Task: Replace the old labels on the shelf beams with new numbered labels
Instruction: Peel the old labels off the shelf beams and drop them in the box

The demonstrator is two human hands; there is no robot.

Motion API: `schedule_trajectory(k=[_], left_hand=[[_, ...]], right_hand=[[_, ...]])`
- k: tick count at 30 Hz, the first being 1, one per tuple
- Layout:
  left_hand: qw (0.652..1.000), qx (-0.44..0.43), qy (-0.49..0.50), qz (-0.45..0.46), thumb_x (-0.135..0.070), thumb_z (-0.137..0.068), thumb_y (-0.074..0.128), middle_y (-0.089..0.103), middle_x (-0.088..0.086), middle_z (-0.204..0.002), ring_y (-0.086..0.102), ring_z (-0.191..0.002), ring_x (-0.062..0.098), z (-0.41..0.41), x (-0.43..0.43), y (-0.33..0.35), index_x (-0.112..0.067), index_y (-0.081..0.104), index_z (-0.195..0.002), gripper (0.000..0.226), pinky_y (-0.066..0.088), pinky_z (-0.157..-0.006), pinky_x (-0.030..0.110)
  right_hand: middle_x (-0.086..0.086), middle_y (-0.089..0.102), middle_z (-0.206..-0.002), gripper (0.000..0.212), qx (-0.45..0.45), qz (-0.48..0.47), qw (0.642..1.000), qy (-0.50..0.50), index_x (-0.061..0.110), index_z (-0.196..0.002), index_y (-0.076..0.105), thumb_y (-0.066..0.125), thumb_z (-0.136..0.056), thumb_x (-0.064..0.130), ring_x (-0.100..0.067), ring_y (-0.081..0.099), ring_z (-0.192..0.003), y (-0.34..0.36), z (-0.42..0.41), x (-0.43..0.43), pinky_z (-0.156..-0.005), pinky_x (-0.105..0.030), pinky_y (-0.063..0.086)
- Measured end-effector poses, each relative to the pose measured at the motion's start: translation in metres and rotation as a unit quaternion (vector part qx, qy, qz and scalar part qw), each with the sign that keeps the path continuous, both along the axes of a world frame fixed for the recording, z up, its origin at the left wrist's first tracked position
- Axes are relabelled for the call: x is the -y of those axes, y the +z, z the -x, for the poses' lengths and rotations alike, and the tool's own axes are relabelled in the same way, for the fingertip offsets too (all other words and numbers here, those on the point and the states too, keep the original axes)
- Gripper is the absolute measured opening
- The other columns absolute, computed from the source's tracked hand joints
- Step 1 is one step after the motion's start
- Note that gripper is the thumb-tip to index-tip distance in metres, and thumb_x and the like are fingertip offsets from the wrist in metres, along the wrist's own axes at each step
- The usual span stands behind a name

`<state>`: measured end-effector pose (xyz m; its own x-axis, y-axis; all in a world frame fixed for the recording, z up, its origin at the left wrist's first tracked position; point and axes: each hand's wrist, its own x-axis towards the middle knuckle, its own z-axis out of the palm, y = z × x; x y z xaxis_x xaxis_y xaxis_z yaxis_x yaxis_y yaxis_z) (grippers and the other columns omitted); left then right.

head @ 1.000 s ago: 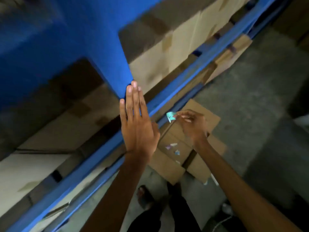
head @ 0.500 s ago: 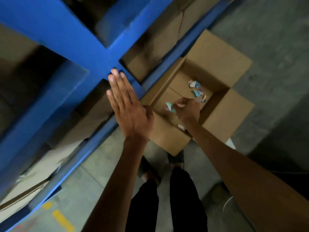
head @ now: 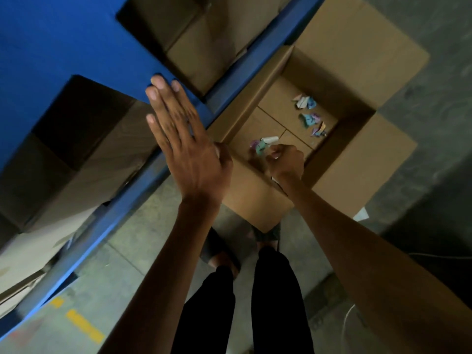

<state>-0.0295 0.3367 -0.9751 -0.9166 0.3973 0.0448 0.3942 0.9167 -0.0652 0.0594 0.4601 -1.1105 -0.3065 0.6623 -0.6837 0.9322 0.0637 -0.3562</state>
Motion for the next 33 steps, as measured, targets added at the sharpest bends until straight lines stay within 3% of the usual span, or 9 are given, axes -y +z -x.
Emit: schedule_trajectory(k=[7, 11, 15, 19, 23, 25, 29, 33], left_hand=[[0.999, 0.03, -0.008, -0.009, -0.026, -0.083, 0.06, 0.009, 0.035, -0.167, 0.007, -0.157, 0.047, -0.001, -0.001, 0.005, 0.006, 0.008, -0.16, 0.099, 0.006, -0.13, 0.05], [0.995, 0.09, -0.001, -0.032, -0.028, -0.086, 0.065, 0.001, 0.033, -0.168, 0.0, -0.158, 0.046, -0.009, -0.006, 0.031, 0.003, 0.004, -0.162, 0.102, 0.007, -0.13, 0.052], [0.984, 0.163, -0.039, -0.067, -0.024, -0.088, 0.061, -0.007, 0.026, -0.171, -0.009, -0.159, 0.038, -0.021, -0.019, 0.077, 0.003, 0.0, -0.162, 0.099, 0.003, -0.13, 0.05], [0.972, 0.187, -0.108, -0.098, -0.025, -0.085, 0.062, -0.008, 0.023, -0.171, -0.012, -0.159, 0.034, -0.028, -0.047, 0.155, 0.004, 0.002, -0.161, 0.101, -0.002, -0.131, 0.047], [0.965, 0.172, -0.144, -0.133, -0.034, -0.072, 0.044, -0.001, 0.024, -0.171, -0.005, -0.16, 0.036, -0.027, -0.078, 0.259, 0.006, 0.008, -0.161, 0.103, 0.008, -0.13, 0.051], [0.962, 0.155, -0.162, -0.156, -0.028, -0.071, 0.041, 0.003, 0.025, -0.171, -0.001, -0.16, 0.037, -0.027, -0.091, 0.309, 0.006, 0.012, -0.16, 0.1, 0.011, -0.13, 0.052], [0.951, 0.097, -0.213, -0.203, -0.013, -0.072, 0.065, 0.005, 0.02, -0.172, 0.0, -0.161, 0.032, -0.027, -0.109, 0.428, 0.002, 0.015, -0.161, 0.104, 0.017, -0.129, 0.05], [0.945, 0.033, -0.245, -0.213, -0.015, -0.08, 0.069, 0.003, 0.017, -0.172, 0.001, -0.161, 0.031, -0.026, -0.12, 0.52, 0.0, 0.015, -0.161, 0.099, 0.017, -0.13, 0.049]], right_hand=[[-0.01, 0.077, -0.111, 0.03, -0.012, -0.022, 0.999, 0.025, 0.013, -0.119, 0.073, 0.065, -0.091, 0.019, -0.027, 0.07, -0.111, 0.025, 0.002, -0.008, -0.098, -0.036, 0.056], [-0.006, 0.073, -0.121, 0.039, -0.054, -0.021, 0.997, 0.046, 0.018, -0.128, 0.07, 0.07, -0.089, 0.018, -0.025, 0.067, -0.116, 0.071, 0.004, -0.024, -0.101, -0.037, 0.054], [-0.008, 0.066, -0.133, 0.043, -0.091, -0.052, 0.991, 0.083, 0.021, -0.136, 0.063, 0.061, -0.094, 0.016, -0.028, 0.061, -0.123, 0.139, 0.014, -0.046, -0.103, -0.039, 0.051], [-0.016, 0.067, -0.128, 0.038, -0.132, -0.109, 0.98, 0.102, 0.012, -0.131, 0.066, 0.059, -0.093, 0.018, -0.035, 0.062, -0.12, 0.235, 0.023, -0.076, -0.099, -0.042, 0.051], [-0.011, 0.066, -0.132, 0.044, -0.243, -0.16, 0.953, 0.089, 0.015, -0.134, 0.065, 0.062, -0.09, 0.009, -0.03, 0.064, -0.118, 0.354, 0.031, -0.104, -0.097, -0.036, 0.05], [-0.013, 0.066, -0.132, 0.045, -0.283, -0.19, 0.934, 0.103, 0.012, -0.134, 0.064, 0.064, -0.089, 0.008, -0.031, 0.064, -0.12, 0.411, 0.036, -0.118, -0.1, -0.036, 0.049], [-0.011, 0.066, -0.133, 0.047, -0.357, -0.274, 0.886, 0.113, 0.014, -0.134, 0.065, 0.065, -0.087, 0.008, -0.031, 0.064, -0.12, 0.551, 0.043, -0.151, -0.098, -0.04, 0.053], [-0.013, 0.068, -0.126, 0.044, -0.42, -0.342, 0.834, 0.112, 0.01, -0.131, 0.066, 0.065, -0.087, 0.004, -0.033, 0.065, -0.117, 0.661, 0.05, -0.176, -0.102, -0.036, 0.047]])
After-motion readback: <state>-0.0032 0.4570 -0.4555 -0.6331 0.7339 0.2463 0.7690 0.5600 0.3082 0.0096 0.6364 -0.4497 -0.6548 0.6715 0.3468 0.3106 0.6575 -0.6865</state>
